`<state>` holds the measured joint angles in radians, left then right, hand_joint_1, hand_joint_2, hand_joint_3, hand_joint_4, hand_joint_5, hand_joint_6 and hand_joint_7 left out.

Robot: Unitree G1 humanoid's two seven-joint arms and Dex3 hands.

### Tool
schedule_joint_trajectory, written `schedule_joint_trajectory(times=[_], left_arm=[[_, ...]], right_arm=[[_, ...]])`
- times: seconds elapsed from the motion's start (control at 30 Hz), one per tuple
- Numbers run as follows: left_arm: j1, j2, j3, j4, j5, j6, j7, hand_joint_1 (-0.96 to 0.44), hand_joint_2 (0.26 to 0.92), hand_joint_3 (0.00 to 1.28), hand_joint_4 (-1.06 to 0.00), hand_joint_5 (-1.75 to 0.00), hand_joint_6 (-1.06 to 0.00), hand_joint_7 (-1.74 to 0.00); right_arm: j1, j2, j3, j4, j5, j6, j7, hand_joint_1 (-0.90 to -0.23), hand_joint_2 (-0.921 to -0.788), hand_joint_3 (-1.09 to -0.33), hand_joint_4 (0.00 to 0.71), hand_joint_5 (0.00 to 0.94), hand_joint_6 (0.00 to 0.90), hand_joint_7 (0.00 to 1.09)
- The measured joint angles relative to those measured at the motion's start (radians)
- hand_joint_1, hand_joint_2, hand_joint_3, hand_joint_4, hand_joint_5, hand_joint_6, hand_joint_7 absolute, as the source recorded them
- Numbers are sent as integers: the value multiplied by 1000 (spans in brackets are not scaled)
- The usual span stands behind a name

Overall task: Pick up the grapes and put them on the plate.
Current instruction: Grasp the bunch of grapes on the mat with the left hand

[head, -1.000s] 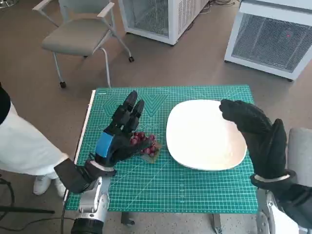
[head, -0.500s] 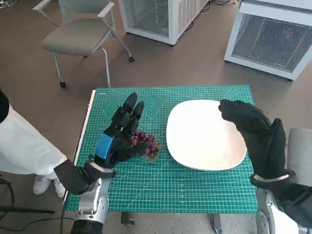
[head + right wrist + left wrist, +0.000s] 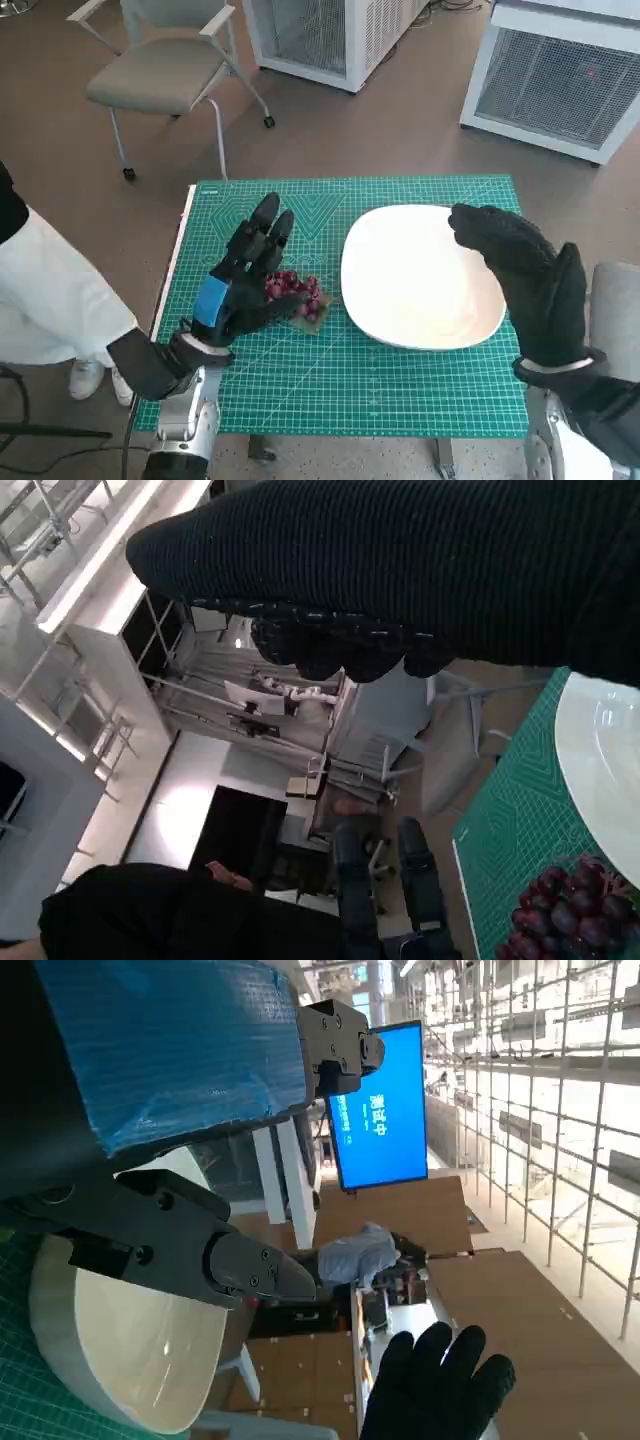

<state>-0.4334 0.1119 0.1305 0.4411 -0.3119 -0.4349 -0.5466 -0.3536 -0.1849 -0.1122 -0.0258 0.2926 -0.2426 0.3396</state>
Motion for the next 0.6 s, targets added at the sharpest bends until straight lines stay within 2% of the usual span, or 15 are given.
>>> schedule_joint_trajectory(times=[0.33, 0.43, 0.6], left_arm=[[3, 36, 0, -44, 8, 30, -1, -331, 920, 49, -102, -13, -158, -15], [3, 88, -5, -69, 72, 41, 19, -321, 901, 26, -116, -13, -176, -18], [0, 231, -29, -142, 275, 105, 61, -288, 862, 10, -120, -5, -206, -17]], right_arm=[[0, 1, 0, -1, 0, -1, 0, -529, -921, -618, 295, 379, 123, 910], [0, 2, 0, -1, 0, -2, 0, -528, -921, -618, 296, 380, 124, 911], [0, 1, -2, -1, 0, -5, 0, -525, -921, -618, 298, 383, 125, 913]])
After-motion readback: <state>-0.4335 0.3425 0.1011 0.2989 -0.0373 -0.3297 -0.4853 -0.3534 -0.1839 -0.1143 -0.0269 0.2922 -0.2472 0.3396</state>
